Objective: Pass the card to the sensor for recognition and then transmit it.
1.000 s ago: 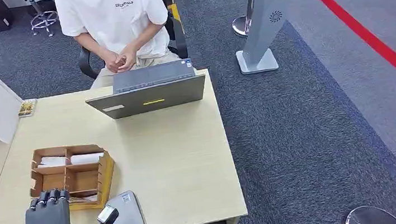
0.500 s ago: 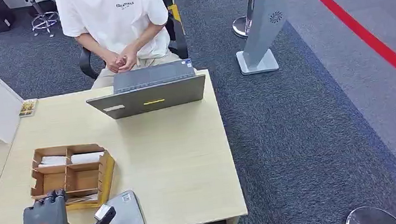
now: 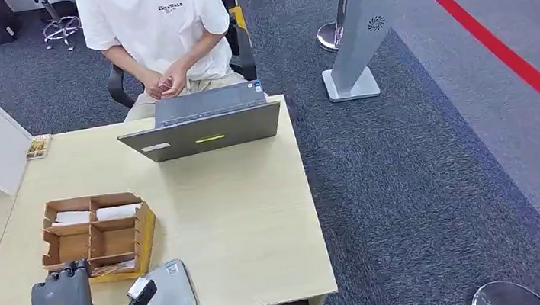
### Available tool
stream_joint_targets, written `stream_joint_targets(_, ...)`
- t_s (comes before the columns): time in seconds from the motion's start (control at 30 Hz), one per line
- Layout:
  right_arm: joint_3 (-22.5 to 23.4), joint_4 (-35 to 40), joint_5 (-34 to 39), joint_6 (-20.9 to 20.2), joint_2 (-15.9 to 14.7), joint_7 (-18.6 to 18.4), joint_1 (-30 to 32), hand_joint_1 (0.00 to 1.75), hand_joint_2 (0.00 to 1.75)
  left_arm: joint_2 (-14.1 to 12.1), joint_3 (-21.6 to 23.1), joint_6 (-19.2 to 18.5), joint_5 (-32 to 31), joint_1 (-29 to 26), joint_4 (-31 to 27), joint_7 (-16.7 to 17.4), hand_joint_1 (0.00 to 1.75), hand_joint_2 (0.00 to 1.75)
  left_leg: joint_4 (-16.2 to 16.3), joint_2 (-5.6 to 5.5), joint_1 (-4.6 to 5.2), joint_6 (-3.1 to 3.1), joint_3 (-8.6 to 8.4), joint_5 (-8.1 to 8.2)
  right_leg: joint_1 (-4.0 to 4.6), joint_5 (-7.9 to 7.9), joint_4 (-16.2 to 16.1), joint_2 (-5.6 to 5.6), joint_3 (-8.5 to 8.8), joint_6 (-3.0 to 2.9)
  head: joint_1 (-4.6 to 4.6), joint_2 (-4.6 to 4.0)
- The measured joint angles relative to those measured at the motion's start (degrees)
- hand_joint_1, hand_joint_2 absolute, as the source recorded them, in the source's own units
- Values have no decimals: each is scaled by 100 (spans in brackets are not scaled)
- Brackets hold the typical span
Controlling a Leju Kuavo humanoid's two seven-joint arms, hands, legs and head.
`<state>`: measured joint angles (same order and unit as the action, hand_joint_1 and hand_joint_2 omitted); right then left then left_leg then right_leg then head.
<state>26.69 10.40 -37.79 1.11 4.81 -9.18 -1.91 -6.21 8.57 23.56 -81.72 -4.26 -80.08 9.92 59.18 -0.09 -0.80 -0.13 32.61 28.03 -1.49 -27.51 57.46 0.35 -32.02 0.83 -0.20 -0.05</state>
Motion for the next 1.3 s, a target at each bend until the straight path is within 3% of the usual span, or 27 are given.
stream_joint_targets(0.7, 44, -2, -76, 0, 0, -42, 1, 0, 175, 0, 2, 345, -92, -186, -529, -68, 175, 175, 0, 1, 0, 0, 0, 0, 0, 0, 0, 1, -1, 0, 0, -2)
stream_joint_targets(0.73, 44, -2, -79, 2, 0, -42, 2, 0, 175, 0, 2, 361, -96, -195, -542, -68, 0, 175, 0, 1, 0, 0, 0, 0, 0, 0, 0, 1, -1, 0, 0, -2)
stream_joint_targets(1.3, 53, 0, -129, 2, 0, -57, 1, 0, 175, 0, 2, 474, 18, -256, -577, -81, 0, 175, 0, 1, 0, 0, 1, 0, 0, 0, 0, 0, -1, 0, 0, -2)
